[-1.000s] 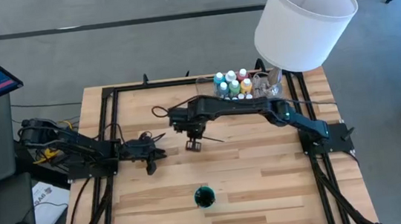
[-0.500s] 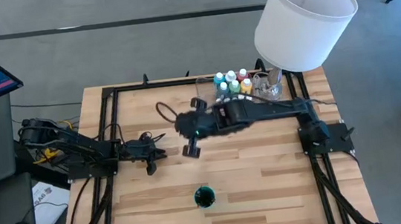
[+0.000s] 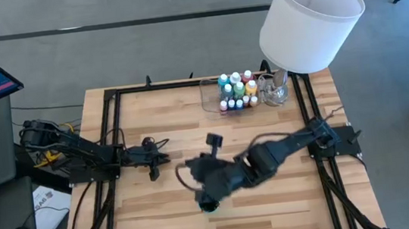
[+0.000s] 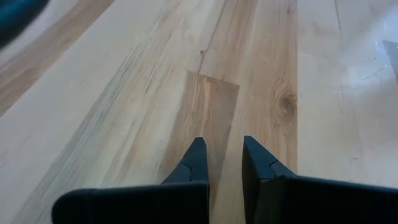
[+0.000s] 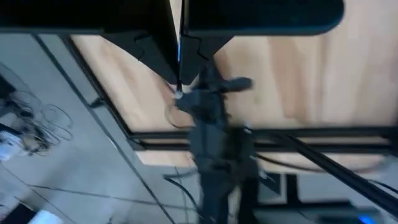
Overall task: Pick & Place Paint Supplies
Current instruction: Put the silver paintbrush into the green cup
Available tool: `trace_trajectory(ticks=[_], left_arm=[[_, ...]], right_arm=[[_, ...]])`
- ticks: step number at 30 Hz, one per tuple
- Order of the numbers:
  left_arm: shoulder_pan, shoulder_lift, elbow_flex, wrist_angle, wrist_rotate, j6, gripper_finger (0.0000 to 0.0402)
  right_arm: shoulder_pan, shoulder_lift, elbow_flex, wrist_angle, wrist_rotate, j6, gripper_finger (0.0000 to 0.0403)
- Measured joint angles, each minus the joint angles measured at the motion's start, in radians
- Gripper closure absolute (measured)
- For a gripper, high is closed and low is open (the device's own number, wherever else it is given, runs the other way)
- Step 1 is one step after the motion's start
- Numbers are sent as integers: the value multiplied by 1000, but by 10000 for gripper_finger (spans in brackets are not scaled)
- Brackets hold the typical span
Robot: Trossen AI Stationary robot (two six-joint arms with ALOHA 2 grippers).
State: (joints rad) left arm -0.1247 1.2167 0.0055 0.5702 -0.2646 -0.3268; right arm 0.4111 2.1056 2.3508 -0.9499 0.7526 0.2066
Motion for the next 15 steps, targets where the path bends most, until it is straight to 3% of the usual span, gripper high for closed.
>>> trace_trajectory(ticks=[5, 15], left_arm=[[-9, 0, 0, 38, -2, -2, 402], [-34, 0, 0, 63, -1, -16, 402]], right_arm=[[77, 9, -11, 40, 75, 66, 403], [187, 8, -216, 223, 244, 225, 403]])
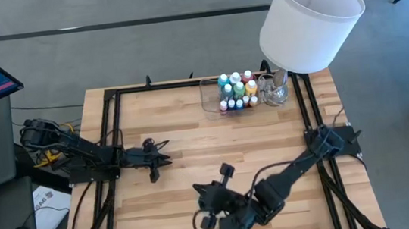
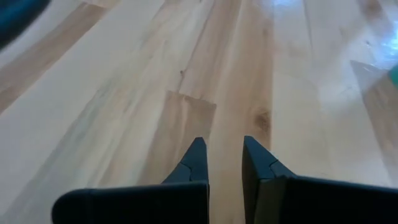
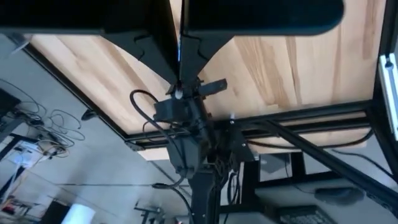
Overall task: Pick & Place Paint Supplies
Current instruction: Put the silver paintbrush into the green cup
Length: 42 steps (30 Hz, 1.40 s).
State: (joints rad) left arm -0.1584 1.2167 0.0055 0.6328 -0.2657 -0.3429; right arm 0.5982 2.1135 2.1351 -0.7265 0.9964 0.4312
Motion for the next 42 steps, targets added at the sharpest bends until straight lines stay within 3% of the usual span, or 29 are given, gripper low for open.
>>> trace_trajectory(ticks=[12, 20, 29, 36, 42], left_arm=[[-138, 0, 0, 24, -76, -61, 401], [-288, 0, 0, 44, -187, -110, 402], [-357, 0, 0, 67, -236, -129, 402], [-369, 0, 0, 67, -251, -128, 402], [-369, 0, 0, 67, -258, -129, 402]], right_arm=[[131, -1, -230, 354, 221, 39, 403], [194, 0, -435, 558, 449, 42, 403], [173, 2, -547, 666, 447, 102, 403], [156, 2, -551, 652, 442, 94, 403], [127, 2, -551, 653, 374, 94, 403]])
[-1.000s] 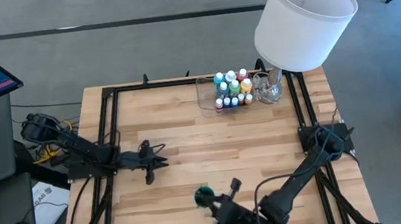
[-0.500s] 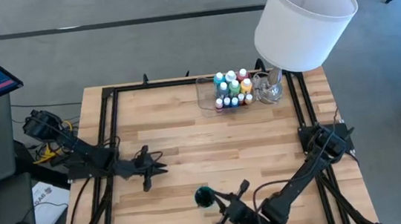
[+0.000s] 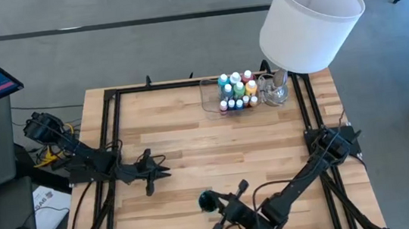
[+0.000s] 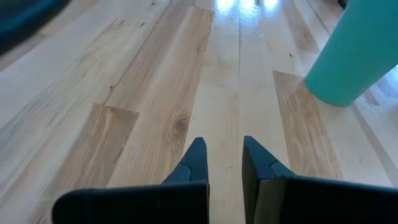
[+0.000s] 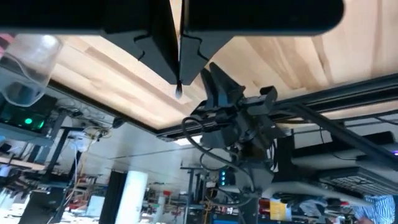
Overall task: Pick & Place Paint Supplies
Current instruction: Put the silver paintbrush into the green cup
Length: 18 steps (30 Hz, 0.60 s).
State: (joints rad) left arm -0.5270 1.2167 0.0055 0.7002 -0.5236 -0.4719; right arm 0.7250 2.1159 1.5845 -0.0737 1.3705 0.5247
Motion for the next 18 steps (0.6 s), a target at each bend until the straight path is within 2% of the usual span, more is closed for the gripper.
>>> trace_trajectory(ticks=[7, 18], left_arm=[[-9, 0, 0, 0, 0, -4, 402], [-17, 0, 0, 5, -2, -4, 402]], right_arm=[[-3, 0, -5, -4, -15, 17, 403], [-7, 0, -144, 15, -35, 225, 403]])
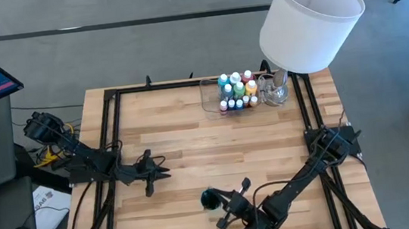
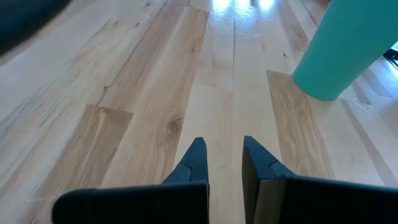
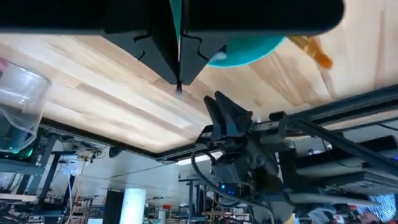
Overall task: Pick & Place Paint Supplies
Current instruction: Put the silver paintbrush into the green cup
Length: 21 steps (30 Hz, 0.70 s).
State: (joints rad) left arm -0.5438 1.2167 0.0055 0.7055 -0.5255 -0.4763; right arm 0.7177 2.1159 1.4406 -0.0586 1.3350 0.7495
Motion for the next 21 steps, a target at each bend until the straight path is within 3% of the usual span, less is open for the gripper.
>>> trace_trajectory(ticks=[15, 21], left_arm=[[-17, 0, 0, 0, -7, -4, 402], [-22, 0, 0, 1, -7, -4, 402]], right_arm=[[-20, 0, -5, 11, -52, 1, 402], [-20, 0, -5, 15, -48, 0, 364]])
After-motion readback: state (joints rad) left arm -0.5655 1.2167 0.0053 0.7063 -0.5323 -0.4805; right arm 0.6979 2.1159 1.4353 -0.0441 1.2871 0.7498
